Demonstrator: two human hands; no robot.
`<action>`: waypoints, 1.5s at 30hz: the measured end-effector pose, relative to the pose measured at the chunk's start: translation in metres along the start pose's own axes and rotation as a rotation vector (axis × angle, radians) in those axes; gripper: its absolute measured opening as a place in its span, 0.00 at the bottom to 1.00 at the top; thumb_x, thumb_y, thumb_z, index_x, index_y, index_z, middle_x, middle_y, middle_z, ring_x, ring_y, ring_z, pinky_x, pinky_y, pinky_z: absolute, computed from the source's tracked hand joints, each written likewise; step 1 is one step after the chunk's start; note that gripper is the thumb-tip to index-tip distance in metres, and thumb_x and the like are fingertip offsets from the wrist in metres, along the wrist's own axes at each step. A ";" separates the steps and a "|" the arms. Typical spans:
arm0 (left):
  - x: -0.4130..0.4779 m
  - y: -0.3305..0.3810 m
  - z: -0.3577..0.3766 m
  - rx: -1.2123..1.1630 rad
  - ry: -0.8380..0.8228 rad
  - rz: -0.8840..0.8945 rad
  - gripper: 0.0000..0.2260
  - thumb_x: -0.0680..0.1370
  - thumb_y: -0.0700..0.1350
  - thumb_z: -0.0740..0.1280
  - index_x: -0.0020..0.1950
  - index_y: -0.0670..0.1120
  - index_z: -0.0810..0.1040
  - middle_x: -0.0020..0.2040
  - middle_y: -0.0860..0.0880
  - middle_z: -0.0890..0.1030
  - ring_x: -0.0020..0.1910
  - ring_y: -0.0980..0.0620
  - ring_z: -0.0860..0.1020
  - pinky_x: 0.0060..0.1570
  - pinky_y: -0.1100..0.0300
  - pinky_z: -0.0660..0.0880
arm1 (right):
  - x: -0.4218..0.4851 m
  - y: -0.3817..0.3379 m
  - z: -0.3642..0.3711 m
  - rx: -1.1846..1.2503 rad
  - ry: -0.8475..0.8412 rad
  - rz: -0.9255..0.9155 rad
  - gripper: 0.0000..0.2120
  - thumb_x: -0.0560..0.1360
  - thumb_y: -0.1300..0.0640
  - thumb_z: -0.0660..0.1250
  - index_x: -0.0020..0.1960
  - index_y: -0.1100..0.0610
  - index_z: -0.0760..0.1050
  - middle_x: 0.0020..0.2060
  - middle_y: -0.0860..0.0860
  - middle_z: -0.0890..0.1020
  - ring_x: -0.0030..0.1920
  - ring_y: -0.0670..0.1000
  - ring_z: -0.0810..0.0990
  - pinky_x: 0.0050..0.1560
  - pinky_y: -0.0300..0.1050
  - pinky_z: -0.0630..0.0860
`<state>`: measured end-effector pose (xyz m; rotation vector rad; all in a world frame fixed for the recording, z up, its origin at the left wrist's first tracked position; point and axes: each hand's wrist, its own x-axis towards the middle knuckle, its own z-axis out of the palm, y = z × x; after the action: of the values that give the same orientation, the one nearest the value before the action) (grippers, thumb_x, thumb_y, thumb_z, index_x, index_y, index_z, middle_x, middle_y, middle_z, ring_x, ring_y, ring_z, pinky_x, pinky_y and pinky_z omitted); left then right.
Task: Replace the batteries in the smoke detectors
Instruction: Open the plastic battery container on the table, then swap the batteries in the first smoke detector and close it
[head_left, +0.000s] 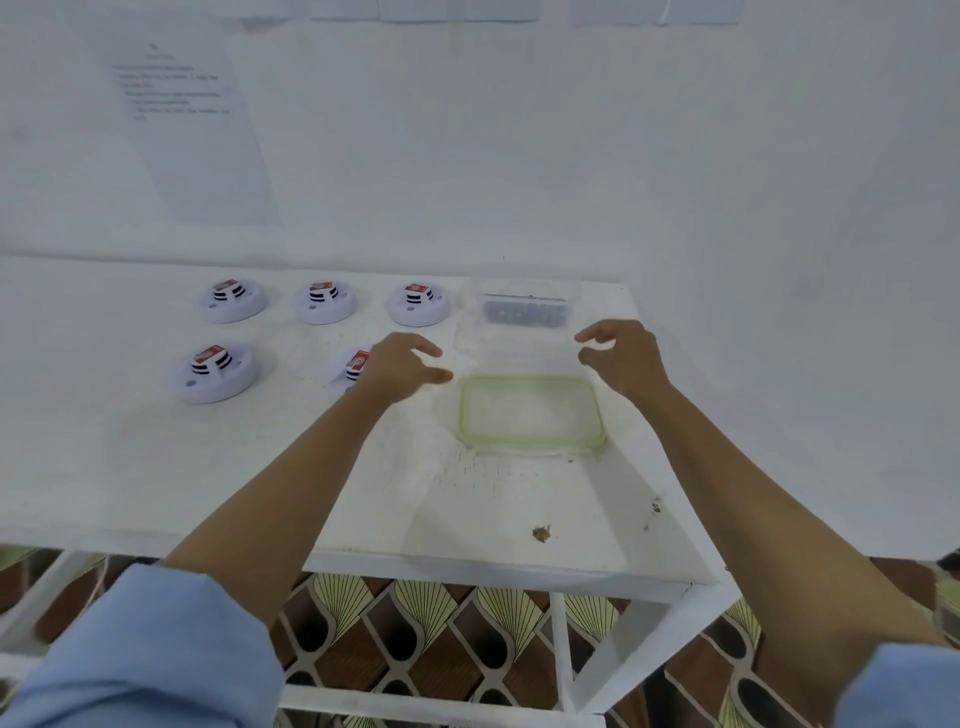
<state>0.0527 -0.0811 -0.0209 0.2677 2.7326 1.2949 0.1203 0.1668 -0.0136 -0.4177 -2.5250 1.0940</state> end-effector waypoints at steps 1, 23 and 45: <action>0.001 -0.002 -0.008 -0.024 0.037 0.002 0.17 0.69 0.44 0.75 0.55 0.43 0.79 0.48 0.41 0.78 0.43 0.47 0.75 0.45 0.58 0.73 | 0.002 -0.009 0.004 0.021 0.018 -0.045 0.11 0.70 0.63 0.69 0.51 0.56 0.80 0.55 0.54 0.78 0.51 0.49 0.75 0.49 0.34 0.65; 0.062 -0.108 -0.090 0.135 -0.512 0.115 0.53 0.54 0.50 0.80 0.73 0.46 0.57 0.70 0.49 0.66 0.68 0.52 0.66 0.69 0.55 0.65 | 0.022 -0.102 0.192 0.062 -0.713 -0.043 0.47 0.63 0.60 0.78 0.74 0.53 0.54 0.67 0.50 0.66 0.66 0.50 0.67 0.62 0.43 0.68; 0.094 -0.036 -0.080 -0.035 -0.468 0.398 0.45 0.64 0.35 0.78 0.73 0.50 0.56 0.67 0.51 0.66 0.67 0.53 0.66 0.63 0.64 0.70 | 0.045 -0.120 0.115 0.154 -0.469 -0.180 0.41 0.60 0.65 0.79 0.67 0.52 0.64 0.55 0.44 0.73 0.59 0.46 0.74 0.49 0.29 0.71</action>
<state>-0.0565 -0.1448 0.0000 1.0116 2.3228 1.1654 0.0154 0.0326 0.0116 0.1253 -2.7682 1.4344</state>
